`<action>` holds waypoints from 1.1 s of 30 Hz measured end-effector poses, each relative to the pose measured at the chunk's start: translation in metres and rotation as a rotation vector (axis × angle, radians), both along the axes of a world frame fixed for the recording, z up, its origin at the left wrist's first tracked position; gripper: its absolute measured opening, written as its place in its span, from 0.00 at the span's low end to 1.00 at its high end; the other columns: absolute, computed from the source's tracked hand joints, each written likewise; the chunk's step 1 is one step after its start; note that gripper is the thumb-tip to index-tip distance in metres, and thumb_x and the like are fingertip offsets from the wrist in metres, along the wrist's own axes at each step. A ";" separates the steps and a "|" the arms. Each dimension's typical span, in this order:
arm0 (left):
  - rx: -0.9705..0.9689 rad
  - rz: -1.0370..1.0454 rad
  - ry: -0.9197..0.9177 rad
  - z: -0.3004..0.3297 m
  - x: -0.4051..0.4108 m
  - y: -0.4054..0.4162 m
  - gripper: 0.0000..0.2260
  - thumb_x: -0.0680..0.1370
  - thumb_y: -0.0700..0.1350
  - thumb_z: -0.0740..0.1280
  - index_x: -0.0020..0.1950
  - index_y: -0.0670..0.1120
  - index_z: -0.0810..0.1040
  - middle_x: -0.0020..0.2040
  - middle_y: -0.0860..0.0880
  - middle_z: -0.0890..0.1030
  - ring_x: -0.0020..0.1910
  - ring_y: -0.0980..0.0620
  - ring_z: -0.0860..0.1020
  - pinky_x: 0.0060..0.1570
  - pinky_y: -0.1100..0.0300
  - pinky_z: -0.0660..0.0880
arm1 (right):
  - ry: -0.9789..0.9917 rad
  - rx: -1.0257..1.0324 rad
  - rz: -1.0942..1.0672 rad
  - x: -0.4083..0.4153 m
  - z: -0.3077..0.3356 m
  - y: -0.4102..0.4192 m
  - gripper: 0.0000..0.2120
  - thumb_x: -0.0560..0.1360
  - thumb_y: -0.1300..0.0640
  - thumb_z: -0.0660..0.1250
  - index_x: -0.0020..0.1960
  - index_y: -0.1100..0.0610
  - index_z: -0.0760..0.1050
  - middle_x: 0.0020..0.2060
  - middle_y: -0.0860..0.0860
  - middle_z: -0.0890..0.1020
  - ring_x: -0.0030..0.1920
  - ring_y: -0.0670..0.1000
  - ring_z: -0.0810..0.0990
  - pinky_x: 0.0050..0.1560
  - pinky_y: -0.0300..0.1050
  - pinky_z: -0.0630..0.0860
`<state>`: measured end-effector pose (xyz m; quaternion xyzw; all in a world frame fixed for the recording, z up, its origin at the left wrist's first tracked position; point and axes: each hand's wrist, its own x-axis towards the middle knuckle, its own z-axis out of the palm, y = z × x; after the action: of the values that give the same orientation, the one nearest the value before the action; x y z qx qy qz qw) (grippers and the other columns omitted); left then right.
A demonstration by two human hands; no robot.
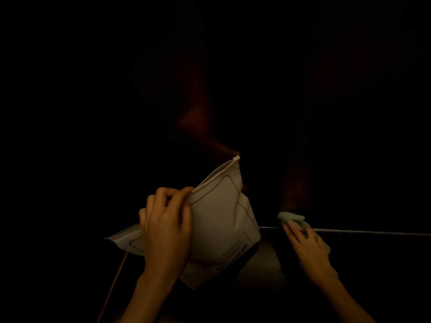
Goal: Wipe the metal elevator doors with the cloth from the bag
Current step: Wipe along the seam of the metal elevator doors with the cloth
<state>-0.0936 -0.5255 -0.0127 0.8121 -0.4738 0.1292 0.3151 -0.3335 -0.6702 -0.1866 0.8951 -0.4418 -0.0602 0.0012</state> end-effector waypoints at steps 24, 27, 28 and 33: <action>0.026 -0.075 -0.038 -0.003 -0.002 0.005 0.17 0.76 0.46 0.56 0.57 0.44 0.79 0.45 0.47 0.75 0.45 0.52 0.68 0.42 0.56 0.62 | 0.283 0.141 0.136 0.009 -0.001 -0.007 0.33 0.78 0.60 0.58 0.77 0.51 0.45 0.76 0.47 0.47 0.73 0.56 0.54 0.66 0.50 0.59; 0.028 -0.077 -0.014 0.000 -0.004 0.004 0.17 0.76 0.46 0.55 0.57 0.44 0.79 0.45 0.47 0.75 0.45 0.52 0.68 0.43 0.57 0.61 | 0.235 0.092 0.108 0.003 0.002 -0.008 0.34 0.77 0.60 0.59 0.76 0.50 0.44 0.76 0.46 0.47 0.72 0.57 0.55 0.65 0.50 0.59; 0.033 -0.087 -0.001 0.001 -0.005 0.002 0.17 0.76 0.46 0.55 0.57 0.45 0.79 0.45 0.48 0.74 0.45 0.52 0.68 0.44 0.58 0.59 | 0.243 0.091 0.105 0.002 0.004 -0.009 0.34 0.77 0.60 0.59 0.76 0.50 0.44 0.76 0.46 0.48 0.72 0.57 0.55 0.65 0.51 0.59; 0.111 -0.183 0.001 0.010 -0.026 -0.016 0.14 0.76 0.45 0.58 0.58 0.46 0.79 0.45 0.49 0.74 0.45 0.52 0.68 0.43 0.57 0.59 | 0.302 0.130 0.065 -0.017 0.013 -0.015 0.31 0.78 0.60 0.57 0.76 0.51 0.47 0.76 0.46 0.49 0.73 0.57 0.53 0.66 0.52 0.59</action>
<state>-0.1196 -0.5418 -0.0028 0.7818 -0.5522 0.0730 0.2803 -0.3506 -0.6850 -0.1736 0.8878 -0.4028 -0.2223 0.0113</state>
